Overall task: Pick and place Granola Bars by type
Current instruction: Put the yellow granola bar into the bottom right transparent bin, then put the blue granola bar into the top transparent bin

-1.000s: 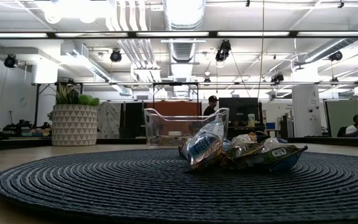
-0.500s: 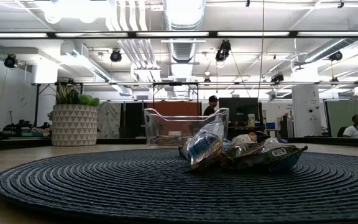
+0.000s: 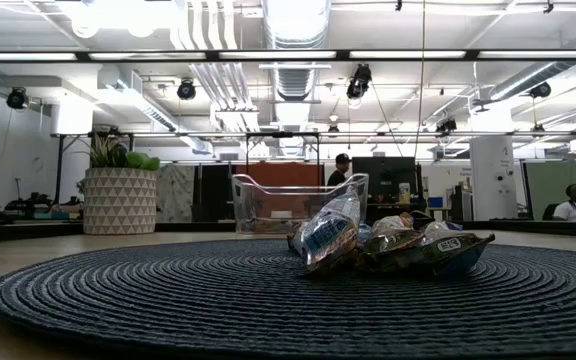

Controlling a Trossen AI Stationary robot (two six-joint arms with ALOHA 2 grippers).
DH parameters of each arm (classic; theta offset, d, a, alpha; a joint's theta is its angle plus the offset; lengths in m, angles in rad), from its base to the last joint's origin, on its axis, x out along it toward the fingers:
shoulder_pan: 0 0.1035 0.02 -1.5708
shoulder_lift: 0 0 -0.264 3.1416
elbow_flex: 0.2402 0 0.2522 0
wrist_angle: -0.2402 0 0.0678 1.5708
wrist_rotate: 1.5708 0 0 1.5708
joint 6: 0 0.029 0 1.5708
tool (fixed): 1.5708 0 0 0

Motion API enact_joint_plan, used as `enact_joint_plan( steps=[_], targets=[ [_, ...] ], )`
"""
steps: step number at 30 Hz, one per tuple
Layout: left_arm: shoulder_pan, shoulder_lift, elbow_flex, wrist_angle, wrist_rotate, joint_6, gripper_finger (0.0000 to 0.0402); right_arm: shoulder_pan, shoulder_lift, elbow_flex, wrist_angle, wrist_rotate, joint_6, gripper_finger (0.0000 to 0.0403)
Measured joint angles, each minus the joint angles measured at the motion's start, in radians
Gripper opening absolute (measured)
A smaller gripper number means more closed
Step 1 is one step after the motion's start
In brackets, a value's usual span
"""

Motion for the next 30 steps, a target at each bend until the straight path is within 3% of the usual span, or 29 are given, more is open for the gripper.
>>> enact_joint_plan(
  steps=[16, 30],
  targets=[
    [0.0, 0.0, 0.0, 0.0, 0.0, -0.002, 0.0184, 0.0, 0.0, 0.0, -0.001, 0.0, 0.003, 0.0171],
    [0.0, 0.0, 0.0, 0.0, 0.0, -0.002, 0.0184, 0.0, 0.0, 0.0, 0.016, 0.0, -0.025, 0.015]
  ],
)
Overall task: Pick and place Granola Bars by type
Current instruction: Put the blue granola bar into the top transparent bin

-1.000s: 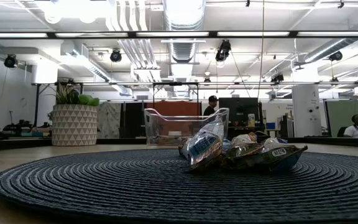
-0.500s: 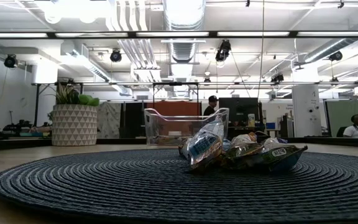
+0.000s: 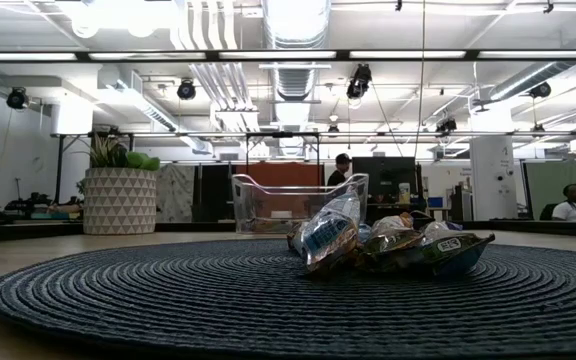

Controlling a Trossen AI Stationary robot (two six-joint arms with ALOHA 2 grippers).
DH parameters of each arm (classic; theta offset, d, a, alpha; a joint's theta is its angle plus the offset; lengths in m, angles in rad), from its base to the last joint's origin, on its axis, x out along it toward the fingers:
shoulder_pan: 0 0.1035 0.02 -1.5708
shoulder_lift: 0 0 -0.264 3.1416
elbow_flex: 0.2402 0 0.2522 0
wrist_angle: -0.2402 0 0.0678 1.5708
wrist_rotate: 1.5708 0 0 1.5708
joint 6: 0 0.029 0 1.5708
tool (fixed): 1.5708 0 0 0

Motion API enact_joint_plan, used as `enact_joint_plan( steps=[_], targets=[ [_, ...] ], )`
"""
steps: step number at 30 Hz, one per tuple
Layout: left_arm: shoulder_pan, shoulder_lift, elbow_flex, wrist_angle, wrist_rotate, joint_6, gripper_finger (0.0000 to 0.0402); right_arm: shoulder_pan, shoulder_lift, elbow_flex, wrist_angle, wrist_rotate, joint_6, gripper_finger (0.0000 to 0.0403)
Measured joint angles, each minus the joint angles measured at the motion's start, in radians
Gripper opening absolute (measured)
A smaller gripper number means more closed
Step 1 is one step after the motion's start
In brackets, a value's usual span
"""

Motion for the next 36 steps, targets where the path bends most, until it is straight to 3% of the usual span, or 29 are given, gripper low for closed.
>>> enact_joint_plan(
  steps=[13, 21, 28, 36],
  targets=[
    [0.0, 0.0, 0.0, 0.0, 0.0, 0.0, 0.0184, 0.0, 0.0, 0.0, 0.004, 0.0, -0.02, 0.0016],
    [0.0, 0.0, 0.0, 0.0, 0.0, 0.0, 0.0184, 0.0, -0.001, 0.008, 0.001, 0.0, -0.023, 0.0009],
    [0.0, 0.0, 0.0, 0.0, 0.0, 0.004, 0.0178, -0.004, -0.004, 0.096, -0.005, 0.019, -0.115, 0.0008],
    [0.0, 0.0, 0.0, 0.0, 0.015, 0.016, 0.0106, -0.003, -0.005, 0.242, -0.085, 0.297, -0.248, 0.0008]
  ],
)
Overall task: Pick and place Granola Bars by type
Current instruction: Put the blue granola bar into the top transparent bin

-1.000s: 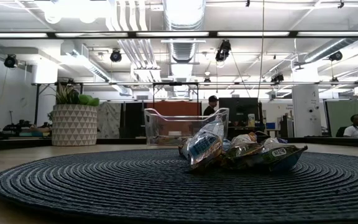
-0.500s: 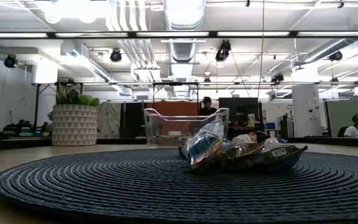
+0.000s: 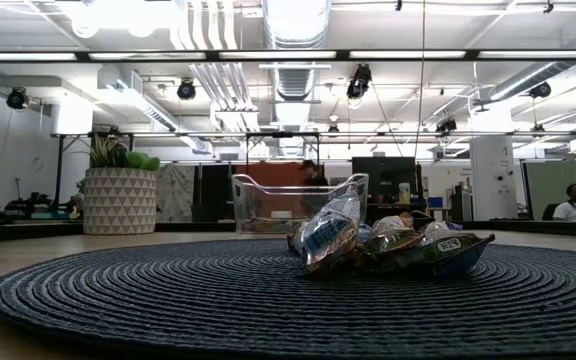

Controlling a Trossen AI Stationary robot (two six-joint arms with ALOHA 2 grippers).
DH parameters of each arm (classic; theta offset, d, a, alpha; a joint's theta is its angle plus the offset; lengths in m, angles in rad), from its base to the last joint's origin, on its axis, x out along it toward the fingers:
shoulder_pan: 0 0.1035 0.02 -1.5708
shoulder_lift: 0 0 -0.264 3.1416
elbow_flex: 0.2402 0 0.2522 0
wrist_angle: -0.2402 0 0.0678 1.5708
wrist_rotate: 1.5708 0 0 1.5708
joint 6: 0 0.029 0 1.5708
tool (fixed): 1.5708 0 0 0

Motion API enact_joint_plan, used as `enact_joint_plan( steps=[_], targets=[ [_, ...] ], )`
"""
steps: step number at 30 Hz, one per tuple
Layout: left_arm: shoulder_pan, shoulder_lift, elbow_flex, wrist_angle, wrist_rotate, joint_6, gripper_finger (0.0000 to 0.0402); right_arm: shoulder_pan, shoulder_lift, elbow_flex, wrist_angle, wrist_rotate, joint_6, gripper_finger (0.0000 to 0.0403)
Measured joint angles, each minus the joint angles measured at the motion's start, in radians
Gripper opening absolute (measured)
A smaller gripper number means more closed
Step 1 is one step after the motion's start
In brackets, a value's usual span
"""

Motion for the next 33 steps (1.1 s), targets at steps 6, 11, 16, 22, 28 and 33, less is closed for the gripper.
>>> enact_joint_plan(
  steps=[6, 11, 16, 22, 28, 33],
  targets=[
    [0.0, 0.0, 0.0, 0.0, 0.06, 0.009, 0.0021, -0.01, 0.0, 0.101, -0.051, 0.139, -0.111, 0.0008],
    [-0.003, -0.003, 0.001, 0.0, 0.103, 0.035, 0.0001, -0.056, -0.001, 0.166, -0.053, 0.155, -0.247, 0.0008],
    [-0.012, -0.012, 0.007, 0.0, 0.127, 0.043, 0.0, -0.121, -0.001, 0.21, -0.051, 0.155, -0.372, 0.0008],
    [-0.041, -0.049, -0.011, 0.019, 0.173, 0.046, 0.0, -0.195, -0.001, 0.247, -0.048, 0.155, -0.523, 0.0008],
    [-0.093, -0.107, -0.06, 0.082, 0.176, 0.056, 0.0, -0.251, -0.001, 0.271, -0.026, 0.154, -0.647, 0.0008],
    [-0.129, -0.186, -0.192, 0.219, 0.18, 0.077, 0.0, -0.278, -0.001, 0.279, 0.052, 0.153, -0.801, 0.0008]
  ],
)
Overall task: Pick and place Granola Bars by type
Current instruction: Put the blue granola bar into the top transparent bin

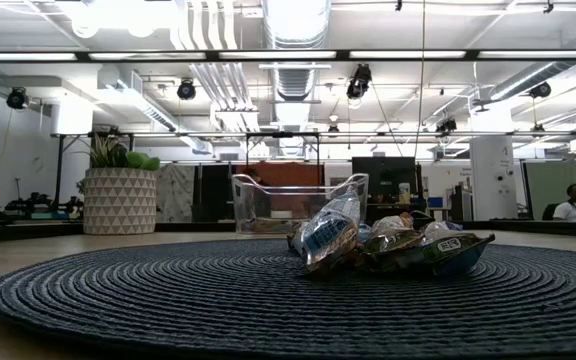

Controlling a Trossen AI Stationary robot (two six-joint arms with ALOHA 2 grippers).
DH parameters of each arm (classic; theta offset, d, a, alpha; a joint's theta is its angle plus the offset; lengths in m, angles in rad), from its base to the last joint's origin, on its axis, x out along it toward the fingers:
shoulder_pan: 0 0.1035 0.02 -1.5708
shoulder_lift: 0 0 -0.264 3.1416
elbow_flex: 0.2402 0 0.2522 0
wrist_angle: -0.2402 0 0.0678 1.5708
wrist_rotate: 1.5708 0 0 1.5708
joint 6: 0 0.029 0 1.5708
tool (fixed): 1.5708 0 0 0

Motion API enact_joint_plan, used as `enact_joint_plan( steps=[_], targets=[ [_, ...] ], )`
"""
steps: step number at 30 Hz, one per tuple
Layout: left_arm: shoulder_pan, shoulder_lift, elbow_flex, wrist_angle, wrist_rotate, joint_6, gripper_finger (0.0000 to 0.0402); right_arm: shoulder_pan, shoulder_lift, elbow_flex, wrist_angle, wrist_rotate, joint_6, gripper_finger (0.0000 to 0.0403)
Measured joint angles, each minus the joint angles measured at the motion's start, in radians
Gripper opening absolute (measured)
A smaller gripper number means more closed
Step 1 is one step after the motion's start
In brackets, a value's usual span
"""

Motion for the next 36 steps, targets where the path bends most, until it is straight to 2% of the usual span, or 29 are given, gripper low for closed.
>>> enact_joint_plan(
  steps=[6, 10, 14, 21, 29, 36],
  targets=[
    [-0.017, -0.131, -0.232, 0.253, 0.01, -0.001, 0.0, -0.021, 0.0, 0.0, 0.079, -0.002, -0.163, 0.0008],
    [-0.018, -0.217, -0.382, 0.402, 0.042, -0.005, 0.0, -0.037, 0.0, 0.0, 0.095, -0.003, -0.178, 0.0008],
    [-0.019, -0.281, -0.474, 0.453, 0.046, -0.025, 0.0, -0.056, 0.0, 0.0, 0.099, -0.003, -0.179, 0.0008],
    [-0.019, -0.331, -0.51, 0.433, 0.054, -0.036, 0.0, -0.094, 0.0, 0.0, 0.123, -0.004, -0.211, 0.0008],
    [-0.018, -0.331, -0.509, 0.385, 0.071, -0.026, 0.0, -0.134, 0.0, 0.0, 0.123, -0.011, -0.214, 0.0008],
    [-0.017, -0.329, -0.493, 0.386, 0.101, -0.082, 0.0005, -0.145, 0.0, -0.001, 0.122, -0.011, -0.216, 0.0008]
  ],
)
